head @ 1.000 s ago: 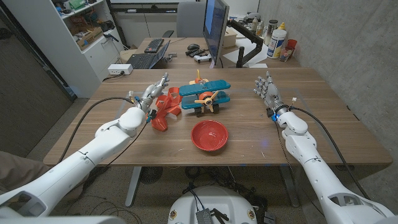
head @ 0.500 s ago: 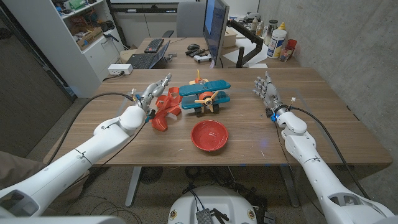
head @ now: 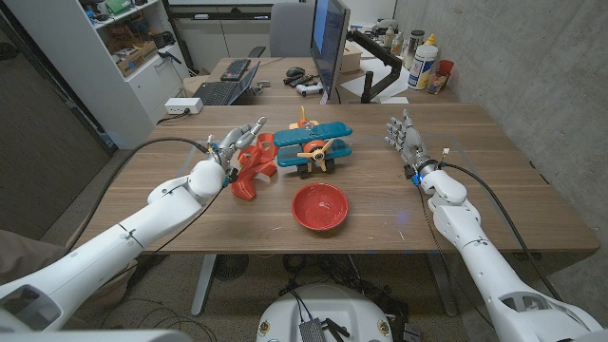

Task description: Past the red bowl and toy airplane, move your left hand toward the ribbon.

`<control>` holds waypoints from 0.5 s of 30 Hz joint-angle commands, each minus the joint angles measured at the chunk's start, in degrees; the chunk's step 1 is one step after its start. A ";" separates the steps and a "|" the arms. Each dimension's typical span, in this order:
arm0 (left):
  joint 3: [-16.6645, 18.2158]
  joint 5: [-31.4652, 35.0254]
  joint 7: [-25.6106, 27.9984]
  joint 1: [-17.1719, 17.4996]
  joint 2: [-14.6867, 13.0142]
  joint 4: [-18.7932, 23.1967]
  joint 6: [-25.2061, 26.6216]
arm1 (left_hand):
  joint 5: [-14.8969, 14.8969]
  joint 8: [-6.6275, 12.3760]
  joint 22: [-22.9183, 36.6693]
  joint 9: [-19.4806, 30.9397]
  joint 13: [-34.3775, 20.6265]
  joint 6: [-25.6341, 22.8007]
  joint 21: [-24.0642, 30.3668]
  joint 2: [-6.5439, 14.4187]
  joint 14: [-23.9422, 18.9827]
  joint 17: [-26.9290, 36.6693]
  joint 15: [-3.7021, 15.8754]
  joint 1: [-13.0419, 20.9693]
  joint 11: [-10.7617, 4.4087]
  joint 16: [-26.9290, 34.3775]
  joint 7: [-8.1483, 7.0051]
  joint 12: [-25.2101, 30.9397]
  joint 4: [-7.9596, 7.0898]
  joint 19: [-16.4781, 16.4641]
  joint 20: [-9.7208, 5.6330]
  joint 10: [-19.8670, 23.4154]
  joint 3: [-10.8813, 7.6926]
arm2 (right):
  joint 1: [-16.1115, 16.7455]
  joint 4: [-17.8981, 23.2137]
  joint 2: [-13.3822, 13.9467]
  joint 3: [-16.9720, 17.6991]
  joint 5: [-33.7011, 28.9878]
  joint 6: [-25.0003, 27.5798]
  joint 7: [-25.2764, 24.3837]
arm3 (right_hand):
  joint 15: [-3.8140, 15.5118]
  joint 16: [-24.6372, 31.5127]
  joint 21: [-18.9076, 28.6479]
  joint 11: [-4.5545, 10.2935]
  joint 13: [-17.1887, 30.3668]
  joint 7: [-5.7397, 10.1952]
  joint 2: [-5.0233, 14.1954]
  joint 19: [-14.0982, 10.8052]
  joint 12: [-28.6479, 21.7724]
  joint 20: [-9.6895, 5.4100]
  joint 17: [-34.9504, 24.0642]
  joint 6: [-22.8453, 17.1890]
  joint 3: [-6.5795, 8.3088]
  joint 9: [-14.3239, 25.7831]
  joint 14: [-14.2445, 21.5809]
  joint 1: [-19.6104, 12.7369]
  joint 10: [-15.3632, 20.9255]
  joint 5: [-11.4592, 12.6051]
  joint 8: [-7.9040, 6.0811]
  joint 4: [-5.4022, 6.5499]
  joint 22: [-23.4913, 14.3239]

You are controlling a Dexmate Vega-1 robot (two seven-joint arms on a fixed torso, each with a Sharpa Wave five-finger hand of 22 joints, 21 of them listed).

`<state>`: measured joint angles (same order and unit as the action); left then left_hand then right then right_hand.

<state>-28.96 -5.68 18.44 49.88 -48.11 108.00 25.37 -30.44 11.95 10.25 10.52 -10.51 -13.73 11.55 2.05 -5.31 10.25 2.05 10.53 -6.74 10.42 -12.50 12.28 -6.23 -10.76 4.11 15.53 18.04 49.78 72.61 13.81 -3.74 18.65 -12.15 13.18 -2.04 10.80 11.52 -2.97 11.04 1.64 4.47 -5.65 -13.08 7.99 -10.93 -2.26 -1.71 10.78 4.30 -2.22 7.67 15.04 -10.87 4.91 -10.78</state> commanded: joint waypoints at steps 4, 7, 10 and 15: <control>-3.33 4.56 0.18 -2.66 1.63 -0.58 4.98 | -0.59 -0.25 0.15 0.17 -0.21 0.03 -0.38 -0.60 0.61 0.12 5.14 -0.11 0.03 -0.13 -0.10 -0.27 -0.13 0.32 -0.38 0.17 0.34 | -1.25 -2.18 0.00 0.05 0.23 -0.41 0.19 | -0.15 0.12 0.02 -0.22 0.25 0.06 0.75 0.12 -0.20 0.05 -0.16 -0.67 -0.03 0.12 -0.16 -0.17 0.27 0.29 -0.37 0.36 -0.15; -3.35 5.36 1.45 -2.16 1.97 -0.57 5.10 | -0.77 -0.12 0.16 0.18 -0.21 -0.50 -0.26 -0.57 0.03 0.12 5.66 -0.17 0.20 0.20 -0.03 -0.12 -0.20 0.13 -0.83 0.70 0.35 | -1.24 -2.59 0.05 0.08 0.26 -0.45 0.24 | -0.19 0.11 0.03 -0.22 0.25 0.06 0.76 0.14 -0.20 0.10 -0.16 -0.68 -0.03 0.12 -0.23 -0.17 0.28 0.29 -0.37 0.37 -0.15; -3.09 5.69 2.19 -1.52 1.98 -0.10 5.73 | -0.92 -0.08 0.16 0.18 -0.22 -0.75 -0.17 -0.53 -0.17 0.11 5.85 -0.16 0.13 0.30 -0.06 -0.01 -0.23 -0.10 -1.60 1.09 0.33 | -1.30 -2.94 0.10 -0.02 0.18 -0.63 0.38 | -0.20 0.09 0.04 -0.25 0.25 0.05 0.76 0.15 -0.22 0.10 -0.16 -0.69 -0.04 0.12 -0.29 -0.18 0.32 0.30 -0.37 0.37 -0.15; -3.15 7.01 3.54 -0.76 1.81 0.66 7.32 | -1.05 -0.05 0.15 0.19 -0.22 -0.94 -0.15 -0.58 -0.23 0.10 6.13 -0.15 -0.09 0.34 -0.06 -0.04 -0.24 -0.15 -1.77 1.14 0.35 | -1.25 -2.77 -0.02 -0.13 0.15 -0.62 0.19 | -0.21 0.09 0.05 -0.18 0.25 0.04 0.75 0.17 -0.21 0.13 -0.16 -0.64 -0.05 0.12 -0.36 -0.17 0.29 0.30 -0.35 0.38 -0.15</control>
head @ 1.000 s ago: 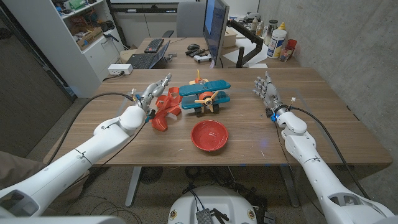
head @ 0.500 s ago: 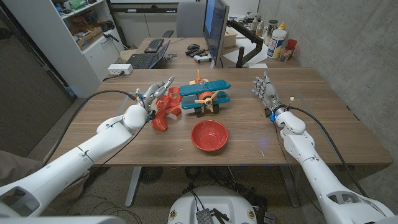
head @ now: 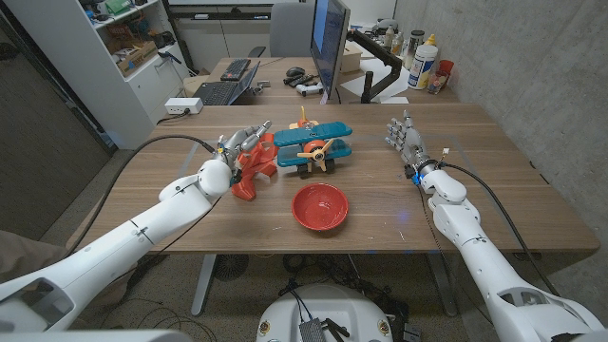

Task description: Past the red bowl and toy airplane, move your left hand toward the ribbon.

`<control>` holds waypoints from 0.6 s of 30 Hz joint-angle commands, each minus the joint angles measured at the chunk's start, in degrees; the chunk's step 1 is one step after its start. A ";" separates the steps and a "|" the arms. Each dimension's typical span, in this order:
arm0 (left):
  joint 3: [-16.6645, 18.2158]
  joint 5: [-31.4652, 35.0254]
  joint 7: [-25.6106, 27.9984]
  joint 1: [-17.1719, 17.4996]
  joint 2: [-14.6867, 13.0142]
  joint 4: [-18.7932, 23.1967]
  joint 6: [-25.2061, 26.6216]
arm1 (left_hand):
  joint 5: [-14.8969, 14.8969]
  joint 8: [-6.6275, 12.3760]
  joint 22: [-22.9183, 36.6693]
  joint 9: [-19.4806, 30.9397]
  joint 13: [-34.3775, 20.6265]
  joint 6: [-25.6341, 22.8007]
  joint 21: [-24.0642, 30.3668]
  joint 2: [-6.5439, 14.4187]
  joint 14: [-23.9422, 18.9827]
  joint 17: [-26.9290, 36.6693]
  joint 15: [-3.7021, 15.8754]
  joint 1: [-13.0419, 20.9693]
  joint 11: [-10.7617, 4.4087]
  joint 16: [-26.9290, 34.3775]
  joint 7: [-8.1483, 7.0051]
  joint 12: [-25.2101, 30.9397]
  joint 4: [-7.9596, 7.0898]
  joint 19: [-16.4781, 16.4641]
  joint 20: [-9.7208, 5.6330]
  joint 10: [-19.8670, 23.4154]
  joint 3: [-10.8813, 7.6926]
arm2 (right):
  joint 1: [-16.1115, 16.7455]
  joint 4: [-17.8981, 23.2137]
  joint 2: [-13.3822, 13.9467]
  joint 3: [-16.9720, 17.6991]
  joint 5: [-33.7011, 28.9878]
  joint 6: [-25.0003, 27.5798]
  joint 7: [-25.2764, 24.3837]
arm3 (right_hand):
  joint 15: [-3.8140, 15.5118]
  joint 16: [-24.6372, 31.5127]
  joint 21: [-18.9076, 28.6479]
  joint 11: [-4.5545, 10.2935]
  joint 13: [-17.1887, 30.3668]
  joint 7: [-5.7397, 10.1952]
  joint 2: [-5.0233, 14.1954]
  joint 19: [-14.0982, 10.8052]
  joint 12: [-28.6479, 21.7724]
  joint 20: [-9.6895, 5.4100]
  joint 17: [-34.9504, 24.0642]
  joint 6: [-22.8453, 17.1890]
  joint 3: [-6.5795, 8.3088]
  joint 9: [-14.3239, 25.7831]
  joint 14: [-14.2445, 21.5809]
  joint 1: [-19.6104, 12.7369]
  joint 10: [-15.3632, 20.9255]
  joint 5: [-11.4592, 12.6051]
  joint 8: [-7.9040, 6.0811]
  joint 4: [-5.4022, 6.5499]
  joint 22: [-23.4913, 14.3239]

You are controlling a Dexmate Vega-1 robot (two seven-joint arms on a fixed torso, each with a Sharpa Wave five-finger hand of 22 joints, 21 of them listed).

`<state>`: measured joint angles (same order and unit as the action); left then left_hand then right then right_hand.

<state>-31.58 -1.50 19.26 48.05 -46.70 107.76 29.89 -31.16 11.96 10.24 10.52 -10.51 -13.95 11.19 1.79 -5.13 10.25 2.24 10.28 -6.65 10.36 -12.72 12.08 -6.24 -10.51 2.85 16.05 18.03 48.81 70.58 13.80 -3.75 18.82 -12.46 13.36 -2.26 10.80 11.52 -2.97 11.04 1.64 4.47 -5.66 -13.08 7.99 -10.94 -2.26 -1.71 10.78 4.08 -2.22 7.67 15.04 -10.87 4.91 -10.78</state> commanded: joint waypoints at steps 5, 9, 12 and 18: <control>-1.33 4.90 3.61 1.08 0.26 2.00 6.73 | -0.44 -0.05 0.15 0.19 -0.22 -0.82 0.20 -0.39 -0.37 0.10 5.98 0.12 -0.32 0.39 0.15 0.08 -0.23 -0.38 -0.63 0.48 0.37 | -0.39 -0.88 0.08 -0.36 -0.34 -0.50 -0.11 | 0.00 0.09 0.06 -0.21 0.25 0.05 0.76 0.21 -0.21 0.10 -0.16 -0.65 -0.06 0.12 -0.17 -0.17 0.30 0.30 -0.34 0.39 -0.15; -2.02 6.34 4.27 0.98 0.41 2.66 9.70 | -0.63 -0.07 0.15 0.19 -0.22 -0.95 -0.07 -0.50 -0.31 0.10 5.91 0.14 -0.25 0.38 0.14 0.06 -0.22 0.37 -0.39 0.57 0.41 | -0.13 -0.33 0.09 -0.39 -0.35 -0.94 -0.17 | -0.02 0.09 0.07 -0.17 0.25 0.05 0.76 0.22 -0.21 0.10 -0.16 -0.66 -0.06 0.12 -0.21 -0.17 0.29 0.30 -0.35 0.40 -0.15; -1.86 6.26 4.48 1.25 0.57 2.50 9.90 | -0.70 -0.10 0.15 0.19 -0.23 -0.97 -0.12 -0.55 -0.21 0.10 5.69 0.13 -0.16 0.35 0.14 0.07 -0.23 0.55 -0.30 0.65 0.43 | -0.34 -0.85 0.37 -0.90 -1.36 -2.59 -0.28 | -0.03 0.11 0.05 -0.25 0.25 0.07 0.76 0.30 -0.24 0.17 -0.16 -0.63 -0.07 0.12 -0.20 -0.16 0.35 0.30 -0.33 0.41 -0.15; -2.84 7.45 4.04 0.25 0.57 2.53 12.75 | -0.88 -0.07 0.16 0.19 -0.23 -1.21 -0.28 -0.72 -0.14 0.10 5.62 0.13 -0.18 0.35 0.17 0.06 -0.22 1.10 0.11 0.76 0.49 | -0.49 -0.81 0.66 -1.39 -1.34 -2.30 -0.51 | -0.18 0.06 0.07 -0.22 0.25 0.03 0.76 0.34 -0.22 0.16 -0.16 -0.58 -0.08 0.12 -0.39 -0.17 0.31 0.30 -0.31 0.42 -0.15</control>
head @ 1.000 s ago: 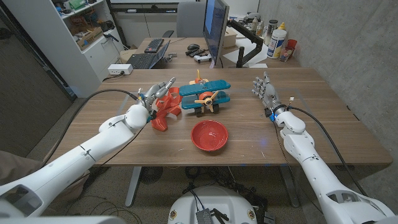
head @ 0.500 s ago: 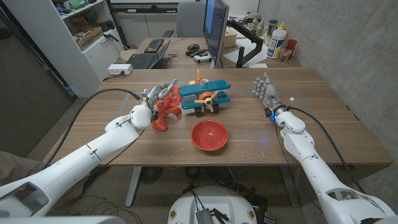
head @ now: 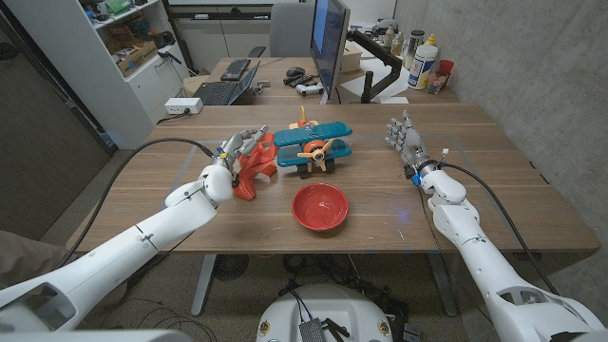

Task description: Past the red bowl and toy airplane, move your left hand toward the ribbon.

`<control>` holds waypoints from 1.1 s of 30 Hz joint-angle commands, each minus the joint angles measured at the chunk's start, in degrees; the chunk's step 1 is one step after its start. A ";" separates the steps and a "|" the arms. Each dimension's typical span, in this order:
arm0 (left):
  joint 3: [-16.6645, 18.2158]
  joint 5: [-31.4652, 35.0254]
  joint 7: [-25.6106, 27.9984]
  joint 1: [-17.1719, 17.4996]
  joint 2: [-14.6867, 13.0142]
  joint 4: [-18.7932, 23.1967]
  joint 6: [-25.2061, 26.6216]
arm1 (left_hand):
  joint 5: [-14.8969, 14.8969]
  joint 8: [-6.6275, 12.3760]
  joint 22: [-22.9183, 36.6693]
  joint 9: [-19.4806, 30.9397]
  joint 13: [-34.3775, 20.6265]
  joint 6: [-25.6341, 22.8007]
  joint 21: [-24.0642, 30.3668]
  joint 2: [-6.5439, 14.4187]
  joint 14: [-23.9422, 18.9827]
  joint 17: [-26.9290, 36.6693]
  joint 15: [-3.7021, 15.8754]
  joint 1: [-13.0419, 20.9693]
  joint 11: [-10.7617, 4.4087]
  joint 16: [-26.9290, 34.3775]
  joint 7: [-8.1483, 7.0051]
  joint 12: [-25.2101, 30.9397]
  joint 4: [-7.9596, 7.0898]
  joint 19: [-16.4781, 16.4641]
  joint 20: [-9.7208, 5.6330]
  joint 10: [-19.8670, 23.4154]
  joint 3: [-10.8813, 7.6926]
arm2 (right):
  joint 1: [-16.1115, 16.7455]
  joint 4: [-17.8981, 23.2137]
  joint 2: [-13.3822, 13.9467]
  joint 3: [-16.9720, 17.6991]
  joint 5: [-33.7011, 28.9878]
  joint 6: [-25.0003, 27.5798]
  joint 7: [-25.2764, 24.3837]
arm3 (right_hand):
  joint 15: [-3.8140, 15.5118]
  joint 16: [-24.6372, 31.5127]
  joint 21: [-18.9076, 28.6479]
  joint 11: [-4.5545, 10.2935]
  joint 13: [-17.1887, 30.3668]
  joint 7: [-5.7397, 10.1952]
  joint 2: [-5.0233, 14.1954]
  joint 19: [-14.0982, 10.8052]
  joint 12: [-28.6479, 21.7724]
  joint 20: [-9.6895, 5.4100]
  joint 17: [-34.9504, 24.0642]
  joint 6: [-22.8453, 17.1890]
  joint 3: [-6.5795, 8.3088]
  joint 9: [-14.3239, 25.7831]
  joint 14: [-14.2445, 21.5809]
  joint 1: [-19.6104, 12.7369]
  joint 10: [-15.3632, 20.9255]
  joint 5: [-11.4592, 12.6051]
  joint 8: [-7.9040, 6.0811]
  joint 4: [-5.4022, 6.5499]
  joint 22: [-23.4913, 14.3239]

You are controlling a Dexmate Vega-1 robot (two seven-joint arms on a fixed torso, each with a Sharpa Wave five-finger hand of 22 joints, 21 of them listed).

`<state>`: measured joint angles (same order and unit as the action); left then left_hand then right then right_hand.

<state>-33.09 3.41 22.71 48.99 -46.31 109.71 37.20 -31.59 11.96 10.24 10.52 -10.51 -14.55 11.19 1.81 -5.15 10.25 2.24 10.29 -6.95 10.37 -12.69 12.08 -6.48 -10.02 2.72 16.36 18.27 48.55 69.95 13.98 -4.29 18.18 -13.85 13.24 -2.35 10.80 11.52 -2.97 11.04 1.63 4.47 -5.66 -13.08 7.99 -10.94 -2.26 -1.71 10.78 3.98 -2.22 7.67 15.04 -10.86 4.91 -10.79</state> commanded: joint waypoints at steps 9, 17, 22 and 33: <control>-2.94 3.72 -0.20 -2.43 0.72 -0.63 8.18 | -0.95 -0.01 0.17 0.19 -0.28 -1.13 -0.23 -1.47 -0.77 0.13 4.92 0.60 -0.79 0.65 0.17 0.20 0.39 0.90 0.98 1.09 0.35 | -0.72 -0.99 0.40 -0.77 -0.45 -1.64 -1.00 | -0.04 0.06 0.09 -0.12 0.25 -0.07 0.78 0.38 -0.28 0.06 -0.16 -0.64 -0.09 0.12 -0.42 -0.17 0.43 0.31 -0.33 0.44 -0.15; -3.67 3.87 -0.55 -3.23 1.19 -1.92 9.09 | -1.35 0.03 0.21 0.18 -0.36 -1.49 -0.04 -1.95 -1.07 0.18 4.84 1.01 -0.75 0.75 0.19 0.27 0.67 0.71 1.19 1.43 0.38 | -0.97 -1.11 0.23 -0.47 0.79 0.09 -0.70 | -0.06 0.09 0.11 -0.01 0.25 0.00 0.80 0.42 -0.28 0.03 -0.16 -0.65 -0.10 0.12 -0.42 -0.17 0.43 0.32 -0.32 0.45 -0.15; -4.34 3.75 -1.82 -4.32 1.17 -2.75 9.98 | -1.52 0.05 0.22 0.18 -0.37 -1.66 0.03 -2.12 -0.82 0.18 5.08 1.19 -0.67 0.64 0.18 0.08 0.77 0.61 1.10 1.04 0.37 | -1.09 -0.99 -0.16 0.02 1.92 1.96 -0.18 | 0.07 0.11 0.13 -0.17 0.25 0.04 0.80 0.42 -0.29 0.00 -0.16 -0.66 -0.10 0.12 -0.43 -0.18 0.47 0.32 -0.33 0.45 -0.14; -6.61 4.86 -3.60 -6.68 1.25 -3.75 11.57 | -1.92 0.22 0.23 0.19 -0.38 -2.40 0.09 -2.42 -0.45 0.17 5.39 1.63 -0.45 0.49 0.21 -0.18 0.99 0.58 0.85 0.50 0.31 | -1.09 -1.59 -0.58 0.28 1.41 1.44 -0.05 | 0.10 0.14 0.14 0.03 0.25 0.03 0.77 0.45 -0.28 0.04 -0.15 -0.65 -0.13 0.12 -0.41 -0.18 0.42 0.32 -0.31 0.45 -0.14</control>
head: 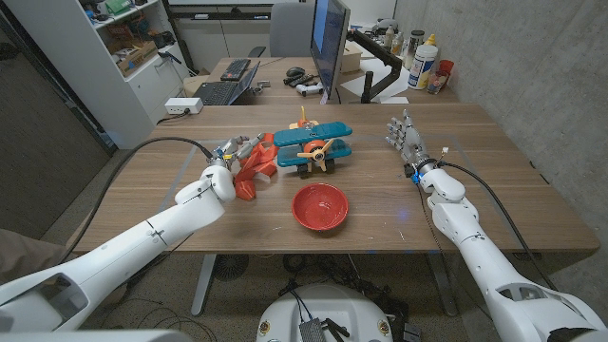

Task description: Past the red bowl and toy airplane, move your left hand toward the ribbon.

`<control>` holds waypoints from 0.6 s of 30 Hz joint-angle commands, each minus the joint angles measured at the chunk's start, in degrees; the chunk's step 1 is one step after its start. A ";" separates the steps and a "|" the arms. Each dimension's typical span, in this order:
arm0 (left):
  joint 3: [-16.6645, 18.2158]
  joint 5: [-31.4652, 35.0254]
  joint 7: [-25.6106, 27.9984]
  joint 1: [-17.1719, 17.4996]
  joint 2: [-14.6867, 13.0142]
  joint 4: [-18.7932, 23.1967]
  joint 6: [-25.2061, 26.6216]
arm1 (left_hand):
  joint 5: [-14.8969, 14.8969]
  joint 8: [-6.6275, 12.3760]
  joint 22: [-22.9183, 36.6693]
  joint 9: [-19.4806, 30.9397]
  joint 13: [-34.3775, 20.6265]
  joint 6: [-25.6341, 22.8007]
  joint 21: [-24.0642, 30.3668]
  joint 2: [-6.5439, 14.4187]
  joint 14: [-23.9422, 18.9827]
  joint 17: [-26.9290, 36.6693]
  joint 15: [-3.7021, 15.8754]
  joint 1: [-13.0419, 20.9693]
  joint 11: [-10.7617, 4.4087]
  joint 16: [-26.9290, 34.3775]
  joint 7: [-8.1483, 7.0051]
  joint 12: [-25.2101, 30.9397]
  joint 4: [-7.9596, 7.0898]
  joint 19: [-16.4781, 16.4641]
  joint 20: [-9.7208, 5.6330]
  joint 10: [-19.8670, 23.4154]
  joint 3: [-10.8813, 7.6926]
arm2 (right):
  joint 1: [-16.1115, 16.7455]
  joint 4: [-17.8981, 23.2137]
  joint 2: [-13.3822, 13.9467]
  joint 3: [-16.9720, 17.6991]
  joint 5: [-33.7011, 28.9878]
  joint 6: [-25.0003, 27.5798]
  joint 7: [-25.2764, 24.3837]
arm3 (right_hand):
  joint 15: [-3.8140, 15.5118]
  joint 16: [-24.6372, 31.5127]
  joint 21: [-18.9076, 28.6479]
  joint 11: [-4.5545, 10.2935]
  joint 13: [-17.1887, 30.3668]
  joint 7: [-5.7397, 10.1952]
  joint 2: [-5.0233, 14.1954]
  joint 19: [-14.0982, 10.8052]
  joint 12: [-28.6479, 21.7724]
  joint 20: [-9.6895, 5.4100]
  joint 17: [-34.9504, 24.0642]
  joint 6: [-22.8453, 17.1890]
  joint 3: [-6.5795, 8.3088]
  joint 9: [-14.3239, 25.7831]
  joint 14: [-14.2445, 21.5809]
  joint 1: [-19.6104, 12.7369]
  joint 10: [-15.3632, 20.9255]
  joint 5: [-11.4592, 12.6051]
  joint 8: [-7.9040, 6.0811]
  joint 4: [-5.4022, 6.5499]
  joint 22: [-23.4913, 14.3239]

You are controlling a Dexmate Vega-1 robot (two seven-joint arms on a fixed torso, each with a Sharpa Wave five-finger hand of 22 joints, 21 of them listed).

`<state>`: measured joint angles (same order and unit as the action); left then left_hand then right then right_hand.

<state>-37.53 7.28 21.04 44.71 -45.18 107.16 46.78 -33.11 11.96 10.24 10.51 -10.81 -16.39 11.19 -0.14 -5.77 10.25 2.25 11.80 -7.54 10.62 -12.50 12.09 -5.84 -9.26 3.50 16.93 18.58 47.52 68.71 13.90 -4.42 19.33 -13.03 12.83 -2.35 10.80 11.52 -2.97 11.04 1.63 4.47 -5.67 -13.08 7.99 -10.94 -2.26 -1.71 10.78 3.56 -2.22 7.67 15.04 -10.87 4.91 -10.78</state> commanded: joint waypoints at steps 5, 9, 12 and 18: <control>-2.65 1.42 -2.05 -2.92 0.28 -1.47 2.51 | -0.60 0.21 0.23 0.19 -0.09 -0.67 0.16 -0.40 -0.01 0.16 5.25 0.51 0.15 0.30 -0.04 -0.21 0.51 -0.32 0.12 -0.11 -0.16 | -0.09 -0.41 -0.63 0.49 0.17 0.55 0.37 | 0.12 0.15 0.16 0.06 0.25 0.02 0.77 0.45 -0.30 0.02 -0.14 -0.68 -0.13 0.13 0.02 -0.19 0.49 0.32 -0.33 0.45 -0.14; -3.31 1.89 -2.51 -3.49 0.28 -1.60 3.44 | -0.74 0.19 0.23 0.19 -0.09 -0.70 0.24 -0.35 -0.03 0.15 5.25 0.79 0.15 0.31 -0.06 -0.28 0.63 -0.49 0.13 -0.30 -0.27 | -0.17 -0.51 -0.67 0.60 0.11 0.58 0.30 | 0.15 0.16 0.16 0.07 0.25 0.01 0.77 0.45 -0.30 0.03 -0.14 -0.66 -0.13 0.13 0.01 -0.20 0.46 0.32 -0.32 0.45 -0.14; -3.78 2.18 -2.79 -3.86 0.35 -1.82 3.84 | -0.86 0.16 0.23 0.19 -0.09 -0.69 0.23 -0.33 0.10 0.15 5.27 1.03 0.20 0.25 -0.07 -0.39 0.73 -0.48 0.15 -0.55 -0.35 | -0.29 -0.85 -0.70 0.64 0.06 0.42 0.38 | 0.11 0.16 0.17 0.02 0.25 0.01 0.78 0.46 -0.31 0.03 -0.14 -0.64 -0.13 0.13 0.00 -0.21 0.49 0.32 -0.31 0.45 -0.14; -4.27 2.61 -2.76 -4.33 0.74 -2.43 4.06 | -1.19 0.03 0.23 0.18 -0.09 -0.61 0.27 -0.31 0.32 0.13 5.48 1.73 0.47 0.17 -0.09 -0.67 1.03 -0.57 0.04 -1.35 -0.55 | -0.29 -0.82 -0.72 0.69 0.02 0.82 0.35 | 0.19 0.17 0.18 0.02 0.25 -0.03 0.78 0.46 -0.32 0.05 -0.14 -0.69 -0.14 0.13 0.00 -0.21 0.51 0.32 -0.32 0.45 -0.14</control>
<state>-40.55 9.04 18.80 41.58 -44.86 105.61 49.82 -33.95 11.96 10.24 10.51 -10.81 -16.59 11.20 -0.35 -5.55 10.25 2.04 12.77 -7.20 10.62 -12.70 11.64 -5.19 -9.27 3.50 15.96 17.92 47.35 68.16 13.33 -3.91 19.47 -12.53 13.12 -2.35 10.80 11.52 -2.98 11.04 1.63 4.47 -5.67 -13.08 7.99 -10.94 -2.25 -1.71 10.78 3.57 -2.22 7.67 15.04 -10.87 4.91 -10.78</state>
